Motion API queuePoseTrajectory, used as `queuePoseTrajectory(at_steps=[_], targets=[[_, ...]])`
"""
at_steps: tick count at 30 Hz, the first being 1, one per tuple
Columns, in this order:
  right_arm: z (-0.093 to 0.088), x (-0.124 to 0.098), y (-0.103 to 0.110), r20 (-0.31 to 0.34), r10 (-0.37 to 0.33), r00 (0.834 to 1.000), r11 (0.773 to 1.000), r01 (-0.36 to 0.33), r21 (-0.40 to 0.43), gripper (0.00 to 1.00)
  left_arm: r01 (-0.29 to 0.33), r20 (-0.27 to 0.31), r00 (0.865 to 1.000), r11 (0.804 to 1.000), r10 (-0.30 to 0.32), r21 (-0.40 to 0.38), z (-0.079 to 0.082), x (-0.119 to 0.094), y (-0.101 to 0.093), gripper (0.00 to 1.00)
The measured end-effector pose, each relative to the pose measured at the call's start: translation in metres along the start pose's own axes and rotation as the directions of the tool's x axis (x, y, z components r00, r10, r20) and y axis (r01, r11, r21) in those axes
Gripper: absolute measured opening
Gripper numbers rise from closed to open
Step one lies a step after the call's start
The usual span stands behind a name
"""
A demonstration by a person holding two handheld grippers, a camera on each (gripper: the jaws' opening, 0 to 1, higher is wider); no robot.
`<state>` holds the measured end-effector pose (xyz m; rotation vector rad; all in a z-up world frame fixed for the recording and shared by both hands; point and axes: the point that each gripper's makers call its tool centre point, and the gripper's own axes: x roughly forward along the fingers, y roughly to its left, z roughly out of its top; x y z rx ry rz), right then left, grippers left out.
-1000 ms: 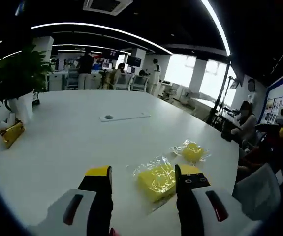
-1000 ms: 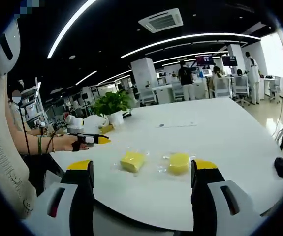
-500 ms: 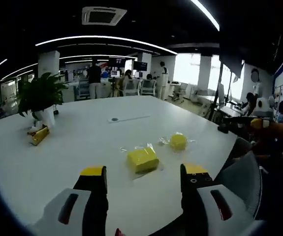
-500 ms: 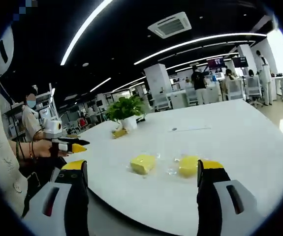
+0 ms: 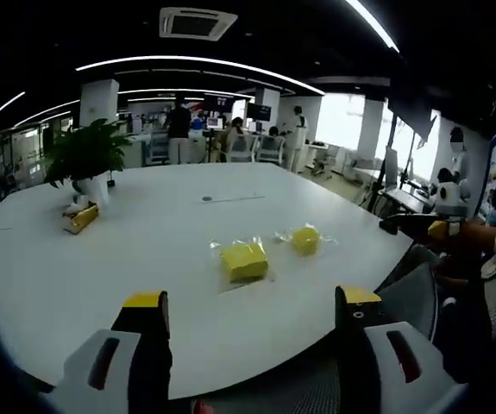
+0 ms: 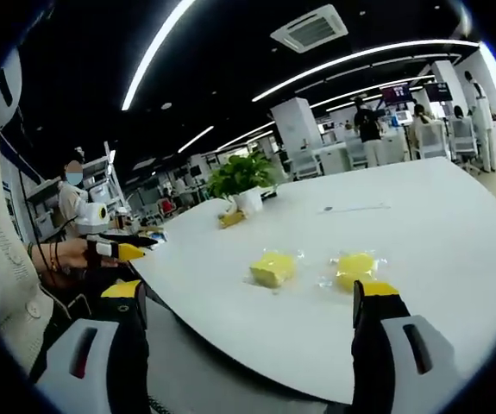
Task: Compare the silicone blocks by pressing each to a similar depth, holding the contact briefly, and releasing to observe deformation and rebound differences across the visible hardness samples.
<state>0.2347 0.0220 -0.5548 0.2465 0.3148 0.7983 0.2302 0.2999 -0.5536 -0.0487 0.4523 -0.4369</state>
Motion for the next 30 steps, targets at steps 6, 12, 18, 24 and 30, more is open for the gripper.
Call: queuePoseTrajectory(at_steps=[6, 12, 18, 24, 30], targets=[[-0.001, -0.002, -0.004, -0.002, 0.019, 1.0, 1.0, -0.019, 0.006, 0.92, 0.04, 0.013, 0.999, 0.999, -0.04, -0.006, 0.015, 0.011, -0.016, 0.79], [-0.001, -0.003, -0.012, 0.003, 0.029, 1.0, 0.999, -0.029, 0.015, 0.9, 0.097, 0.045, 0.994, 0.995, -0.097, -0.004, 0.044, 0.032, -0.032, 0.81], [0.0, -0.003, -0.022, 0.007, 0.031, 0.999, 0.999, -0.031, 0.029, 0.89, 0.221, 0.141, 0.968, 0.971, -0.207, -0.094, 0.091, 0.067, -0.053, 0.78], [-0.001, 0.0, -0.026, 0.004, 0.03, 1.0, 0.998, -0.03, 0.049, 0.88, 0.333, 0.178, 0.937, 0.92, -0.299, -0.208, 0.123, 0.113, -0.078, 0.75], [0.0, 0.002, -0.036, 0.008, 0.024, 1.0, 0.997, -0.024, 0.077, 0.88, 0.416, 0.153, 0.91, 0.844, -0.386, -0.34, 0.132, 0.168, -0.101, 0.72]])
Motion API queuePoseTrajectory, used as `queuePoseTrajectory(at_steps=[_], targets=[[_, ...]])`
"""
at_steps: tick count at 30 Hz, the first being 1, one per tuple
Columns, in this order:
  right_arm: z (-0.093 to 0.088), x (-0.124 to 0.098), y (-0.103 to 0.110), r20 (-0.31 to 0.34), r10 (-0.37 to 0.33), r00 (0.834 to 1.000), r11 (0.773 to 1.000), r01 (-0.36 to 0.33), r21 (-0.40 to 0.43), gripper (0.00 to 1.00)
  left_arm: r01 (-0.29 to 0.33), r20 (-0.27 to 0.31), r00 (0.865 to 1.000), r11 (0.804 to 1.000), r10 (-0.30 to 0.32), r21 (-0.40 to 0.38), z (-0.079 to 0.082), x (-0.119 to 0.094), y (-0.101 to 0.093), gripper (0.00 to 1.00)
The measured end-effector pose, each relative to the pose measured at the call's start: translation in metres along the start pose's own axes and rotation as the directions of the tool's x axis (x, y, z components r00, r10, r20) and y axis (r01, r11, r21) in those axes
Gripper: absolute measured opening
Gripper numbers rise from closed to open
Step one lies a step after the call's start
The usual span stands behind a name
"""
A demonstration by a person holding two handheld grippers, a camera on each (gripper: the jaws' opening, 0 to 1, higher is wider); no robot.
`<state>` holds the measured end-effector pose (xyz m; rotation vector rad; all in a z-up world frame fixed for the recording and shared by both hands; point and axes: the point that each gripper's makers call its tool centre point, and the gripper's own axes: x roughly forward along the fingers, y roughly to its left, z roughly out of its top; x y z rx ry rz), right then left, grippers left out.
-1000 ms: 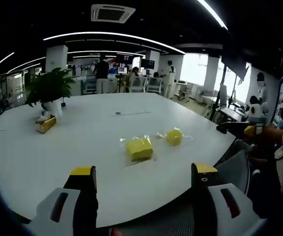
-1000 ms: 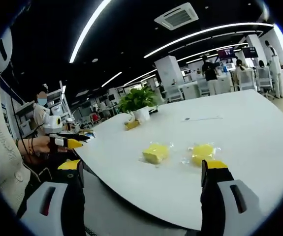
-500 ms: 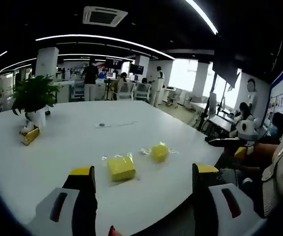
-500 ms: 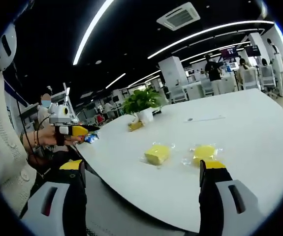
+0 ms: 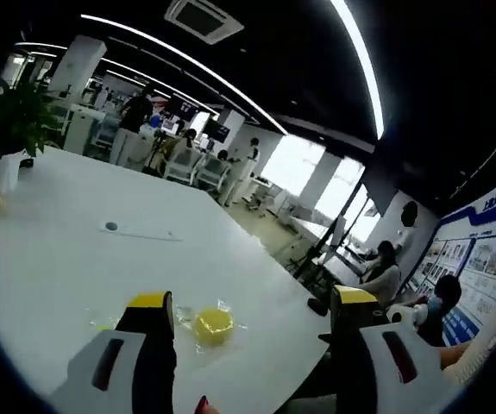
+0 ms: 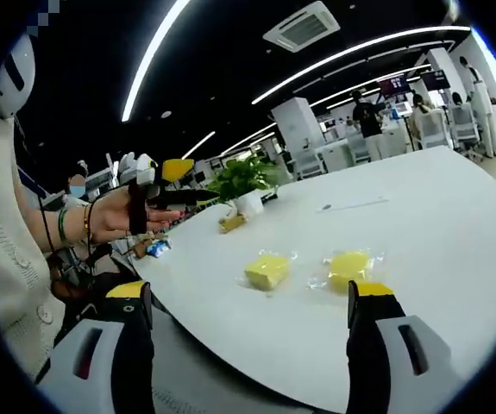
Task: Compare the silicone blocks by pressing each to a similar depth, holding the contact briefly, and releasing to observe deformation and rebound differences across the visible hardness samples.
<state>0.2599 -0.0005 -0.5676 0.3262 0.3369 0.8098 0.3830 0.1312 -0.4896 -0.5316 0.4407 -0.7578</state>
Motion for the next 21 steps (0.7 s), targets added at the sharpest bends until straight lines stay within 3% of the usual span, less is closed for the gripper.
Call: queuePoseTrajectory(at_steps=[2, 6, 8, 9, 12, 15, 17, 18, 21], targets=[[-0.001, 0.002, -0.004, -0.002, -0.001, 1.0, 1.0, 0.001, 0.011, 0.87, 0.016, -0.023, 1.0, 0.997, -0.018, -0.08, -0.004, 0.021, 0.004, 0.73], [-0.004, 0.005, -0.013, -0.004, -0.008, 1.0, 0.999, 0.008, 0.032, 0.87, 0.027, -0.06, 0.998, 0.99, -0.036, -0.142, -0.017, 0.056, 0.019, 0.71], [-0.005, 0.006, -0.016, -0.005, -0.012, 1.0, 0.999, 0.012, 0.042, 0.86, 0.025, -0.062, 0.997, 0.973, -0.04, -0.231, -0.025, 0.073, 0.027, 0.71], [-0.005, 0.006, -0.017, -0.004, -0.013, 1.0, 0.999, 0.013, 0.046, 0.86, 0.017, -0.052, 0.998, 0.949, -0.036, -0.315, -0.029, 0.083, 0.033, 0.71], [-0.008, 0.007, -0.025, 0.004, -0.023, 1.0, 0.997, 0.022, 0.073, 0.86, -0.043, -0.087, 0.996, 0.904, 0.007, -0.426, -0.044, 0.101, 0.056, 0.77], [-0.014, 0.007, -0.031, -0.005, -0.034, 0.999, 0.995, 0.035, 0.094, 0.86, -0.069, -0.1, 0.995, 0.88, 0.025, -0.47, -0.055, 0.114, 0.07, 0.78], [-0.017, 0.006, -0.035, 0.001, -0.045, 0.999, 0.993, 0.045, 0.11, 0.85, -0.141, -0.123, 0.988, 0.85, 0.091, -0.508, -0.065, 0.121, 0.087, 0.79], [-0.017, 0.006, -0.036, 0.002, -0.048, 0.999, 0.992, 0.047, 0.117, 0.85, -0.154, -0.126, 0.987, 0.814, 0.1, -0.561, -0.07, 0.126, 0.093, 0.8], [-0.02, 0.005, -0.043, 0.007, -0.063, 0.998, 0.988, 0.062, 0.142, 0.85, -0.206, -0.143, 0.979, 0.73, 0.149, -0.651, -0.084, 0.133, 0.11, 0.82]])
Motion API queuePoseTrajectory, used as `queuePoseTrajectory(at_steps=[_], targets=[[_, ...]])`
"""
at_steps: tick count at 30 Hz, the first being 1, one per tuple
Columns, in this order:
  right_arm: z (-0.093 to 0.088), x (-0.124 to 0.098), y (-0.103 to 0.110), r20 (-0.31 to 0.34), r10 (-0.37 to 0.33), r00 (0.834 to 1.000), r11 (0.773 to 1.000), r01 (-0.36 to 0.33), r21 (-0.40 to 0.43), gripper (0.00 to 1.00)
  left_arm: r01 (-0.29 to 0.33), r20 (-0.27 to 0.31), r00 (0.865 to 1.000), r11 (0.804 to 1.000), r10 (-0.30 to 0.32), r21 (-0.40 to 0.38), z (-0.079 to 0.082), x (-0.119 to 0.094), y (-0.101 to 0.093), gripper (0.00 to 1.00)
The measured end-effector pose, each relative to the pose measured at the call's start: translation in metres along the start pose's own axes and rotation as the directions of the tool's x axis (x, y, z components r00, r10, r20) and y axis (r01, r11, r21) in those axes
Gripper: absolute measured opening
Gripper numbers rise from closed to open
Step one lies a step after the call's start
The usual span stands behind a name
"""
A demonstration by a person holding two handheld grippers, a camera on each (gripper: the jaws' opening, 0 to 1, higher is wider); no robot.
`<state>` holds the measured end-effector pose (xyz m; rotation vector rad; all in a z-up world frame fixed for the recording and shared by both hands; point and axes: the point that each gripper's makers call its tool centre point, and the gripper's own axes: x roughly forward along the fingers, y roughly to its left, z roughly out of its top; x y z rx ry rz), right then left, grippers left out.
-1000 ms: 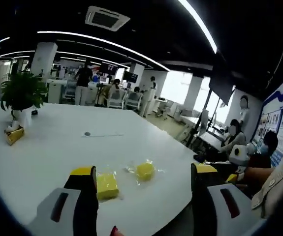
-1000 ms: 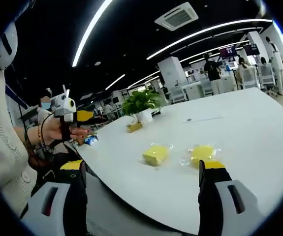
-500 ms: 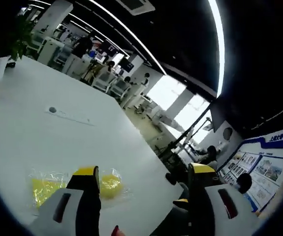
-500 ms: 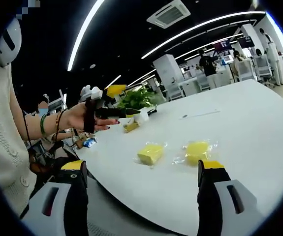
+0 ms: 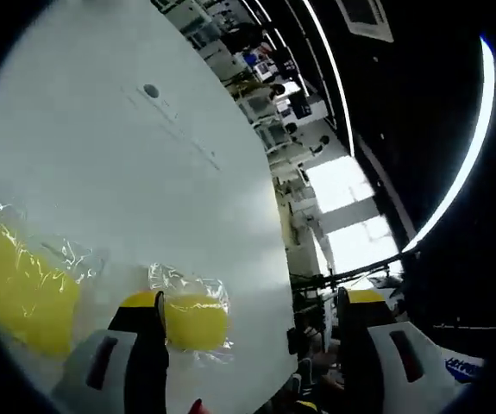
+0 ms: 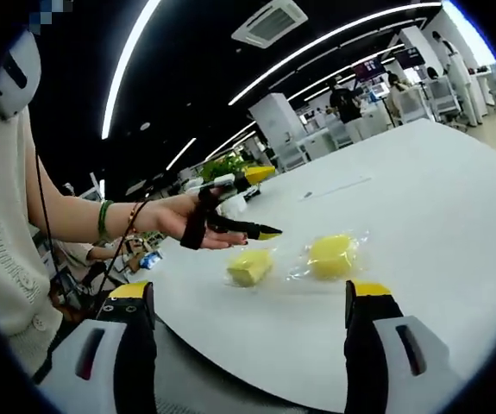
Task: Compare the silicone blocks by pressing each to a similar depth, holding the contact briefly, and releasing to observe deformation and rebound differences across the visible hardness samples.
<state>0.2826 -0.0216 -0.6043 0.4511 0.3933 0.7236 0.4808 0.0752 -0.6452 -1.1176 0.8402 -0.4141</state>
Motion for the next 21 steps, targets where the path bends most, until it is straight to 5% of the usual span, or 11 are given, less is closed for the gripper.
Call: queuePoseTrajectory(at_steps=[3, 14, 21], targets=[[-0.001, 0.0, -0.006, 0.004, -0.012, 1.0, 1.0, 0.012, 0.015, 0.85, -0.019, 0.006, 1.0, 0.997, 0.02, -0.081, -0.004, 0.01, 0.013, 0.8], [0.0, 0.002, -0.017, 0.019, -0.031, 0.999, 0.998, 0.03, 0.059, 0.82, -0.112, -0.022, 0.994, 0.994, 0.111, -0.015, -0.019, 0.04, 0.039, 0.76], [0.004, 0.001, -0.019, 0.028, -0.034, 0.999, 0.997, 0.032, 0.073, 0.8, -0.189, 0.019, 0.982, 0.982, 0.19, -0.02, -0.023, 0.047, 0.064, 0.38]])
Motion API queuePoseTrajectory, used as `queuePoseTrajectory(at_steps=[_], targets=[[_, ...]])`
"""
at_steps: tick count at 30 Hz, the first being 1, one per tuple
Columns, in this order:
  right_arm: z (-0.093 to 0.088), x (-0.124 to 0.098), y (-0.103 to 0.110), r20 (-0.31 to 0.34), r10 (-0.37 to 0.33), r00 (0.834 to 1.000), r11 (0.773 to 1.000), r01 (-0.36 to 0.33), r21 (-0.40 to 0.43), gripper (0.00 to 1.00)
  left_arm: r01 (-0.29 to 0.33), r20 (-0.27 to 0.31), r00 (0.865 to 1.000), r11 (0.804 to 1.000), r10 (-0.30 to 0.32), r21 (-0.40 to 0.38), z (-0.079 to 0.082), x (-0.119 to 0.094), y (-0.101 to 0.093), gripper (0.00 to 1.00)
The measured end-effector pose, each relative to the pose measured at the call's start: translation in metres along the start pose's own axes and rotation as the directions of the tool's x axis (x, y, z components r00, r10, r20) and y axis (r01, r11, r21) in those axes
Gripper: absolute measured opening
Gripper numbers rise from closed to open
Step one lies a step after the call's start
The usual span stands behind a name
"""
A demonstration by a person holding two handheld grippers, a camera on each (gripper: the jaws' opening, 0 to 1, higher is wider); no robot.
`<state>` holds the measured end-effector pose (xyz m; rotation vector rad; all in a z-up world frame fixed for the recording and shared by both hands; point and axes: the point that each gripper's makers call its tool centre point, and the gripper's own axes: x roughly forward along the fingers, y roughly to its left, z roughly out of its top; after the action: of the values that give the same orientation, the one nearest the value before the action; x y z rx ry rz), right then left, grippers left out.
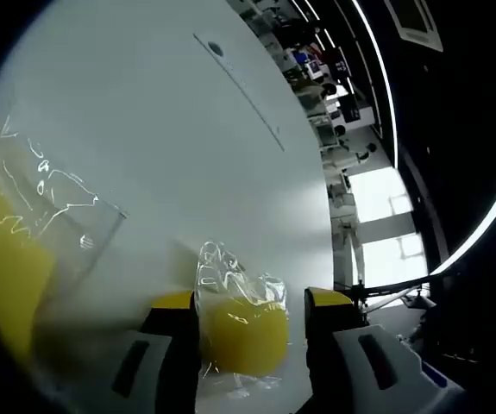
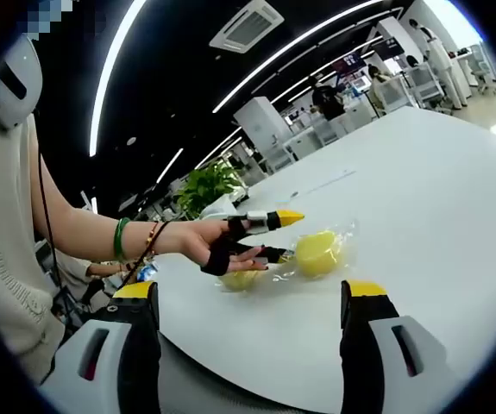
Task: Compare the silicone blocks by pressing each to a similar depth, holding the contact briefly, and releasing to observe deformation and rebound differences across the visible hardness samples.
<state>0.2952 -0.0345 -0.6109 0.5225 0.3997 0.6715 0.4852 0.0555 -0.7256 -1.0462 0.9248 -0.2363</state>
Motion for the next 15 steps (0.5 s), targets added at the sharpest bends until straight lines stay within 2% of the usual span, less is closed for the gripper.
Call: queuePoseTrajectory(at_steps=[3, 4, 5, 6, 9, 13, 15], targets=[[0.0, -0.002, -0.002, 0.002, -0.002, 1.0, 1.0, 0.002, 0.008, 0.79, -0.026, 0.007, 1.0, 1.0, 0.026, 0.006, 0.001, 0.0, 0.009, 0.25], [-0.001, -0.002, -0.003, -0.003, -0.003, 1.0, 1.0, 0.003, 0.009, 0.78, -0.043, -0.007, 0.999, 0.998, 0.043, 0.049, -0.001, 0.001, 0.013, 0.21], [-0.002, -0.002, -0.004, -0.008, -0.004, 1.0, 1.0, 0.004, 0.012, 0.78, -0.042, -0.009, 0.999, 0.997, 0.043, 0.06, -0.002, 0.0, 0.014, 0.21], [-0.004, -0.003, -0.005, -0.017, -0.004, 1.0, 1.0, 0.005, 0.019, 0.77, -0.027, 0.01, 1.0, 0.999, 0.027, 0.024, 0.001, 0.002, 0.01, 0.21], [-0.005, -0.003, -0.005, -0.019, -0.002, 1.0, 1.0, 0.003, 0.021, 0.76, -0.039, 0.017, 0.999, 0.996, 0.038, 0.078, 0.002, 0.003, 0.009, 0.2], [-0.005, -0.002, -0.004, -0.022, 0.005, 1.0, 1.0, -0.005, 0.023, 0.75, -0.05, 0.037, 0.998, 0.995, 0.047, 0.086, 0.003, 0.007, 0.008, 0.18], [-0.006, -0.002, -0.005, -0.027, 0.005, 1.0, 1.0, -0.004, 0.022, 0.74, -0.065, 0.041, 0.997, 0.993, 0.061, 0.098, 0.005, 0.009, 0.011, 0.12]])
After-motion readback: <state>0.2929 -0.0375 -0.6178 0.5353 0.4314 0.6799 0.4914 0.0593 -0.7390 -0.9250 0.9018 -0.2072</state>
